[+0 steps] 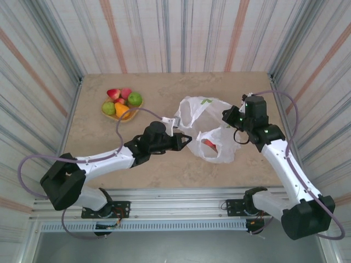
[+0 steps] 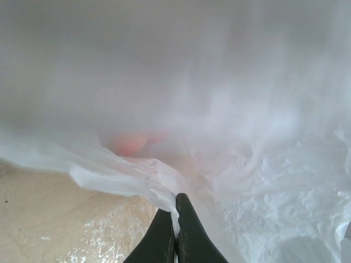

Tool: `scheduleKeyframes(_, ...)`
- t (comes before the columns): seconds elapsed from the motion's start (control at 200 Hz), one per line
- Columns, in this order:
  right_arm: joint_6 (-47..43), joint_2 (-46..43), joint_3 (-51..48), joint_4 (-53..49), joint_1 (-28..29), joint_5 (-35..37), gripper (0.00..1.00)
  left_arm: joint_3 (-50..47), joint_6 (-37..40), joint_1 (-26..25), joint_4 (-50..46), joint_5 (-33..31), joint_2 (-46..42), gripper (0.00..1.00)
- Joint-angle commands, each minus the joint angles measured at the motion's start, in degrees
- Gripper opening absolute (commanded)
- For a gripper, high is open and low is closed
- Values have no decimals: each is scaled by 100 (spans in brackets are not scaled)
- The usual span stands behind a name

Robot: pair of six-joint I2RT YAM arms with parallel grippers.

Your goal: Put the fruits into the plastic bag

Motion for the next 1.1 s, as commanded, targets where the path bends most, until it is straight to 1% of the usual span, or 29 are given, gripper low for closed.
scheduleKeyframes(0.0, -539, 171, 285, -295, -53, -136, 0, -56, 291, -14, -242, -112, -337, 0)
scheduleKeyframes(0.06, -551, 276, 266, -229, -51, -315, 0, 4, 393, 27, -430, -25, -290, 0)
scheduleKeyframes(0.1, -547, 337, 241, -175, -56, -416, 0, 14, 456, 61, -517, 55, -255, 4)
scheduleKeyframes(0.16, -516, 417, 188, -89, -52, -596, 0, -10, 520, 139, -621, 160, -265, 12)
scheduleKeyframes(0.23, -466, 473, 99, 38, -52, -757, 0, -45, 614, 249, -777, 301, -341, 25)
scheduleKeyframes(0.346, -492, 505, 21, 166, -56, -941, 0, -91, 956, 401, -1222, 432, -629, 43)
scheduleKeyframes(0.491, -810, 601, 182, 38, -95, -1204, 0, -61, 1604, 572, -2095, 464, -1174, 58)
scheduleKeyframes(0.581, -1036, 717, 362, -207, -113, -1342, 0, -68, 1969, 772, -2636, 641, -1563, 67)
scheduleKeyframes(0.666, -1265, 811, 504, -439, -113, -1435, 0, -2, 2312, 1023, -3192, 860, -1943, 73)
scheduleKeyframes(0.711, -1394, 849, 561, -556, -113, -1454, 0, 63, 2463, 1193, -3470, 943, -2145, 74)
scheduleKeyframes(0.797, -1669, 903, 693, -796, -113, -1429, 0, 194, 2586, 1572, -3820, 1022, -2484, 78)
scheduleKeyframes(0.837, -1777, 918, 747, -881, -113, -1413, 0, 247, 2583, 1762, -3910, 965, -2619, 79)
scheduleKeyframes(0.902, -1956, 955, 838, -1015, -113, -1430, 0, 419, 2482, 2119, -4096, 593, -2719, 81)
scheduleKeyframes(0.977, -2106, 975, 900, -1131, -113, -1417, 0, 650, 2396, 2580, -4263, 93, -2614, 84)
scheduleKeyframes(1.047, -2234, 983, 933, -1192, -113, -1418, 0, 945, 2291, 3026, -4478, -386, -2269, 85)
scheduleKeyframes(1.092, -2276, 996, 955, -1220, -114, -1390, 0, 1170, 2287, 3342, -4549, -458, -1986, 85)
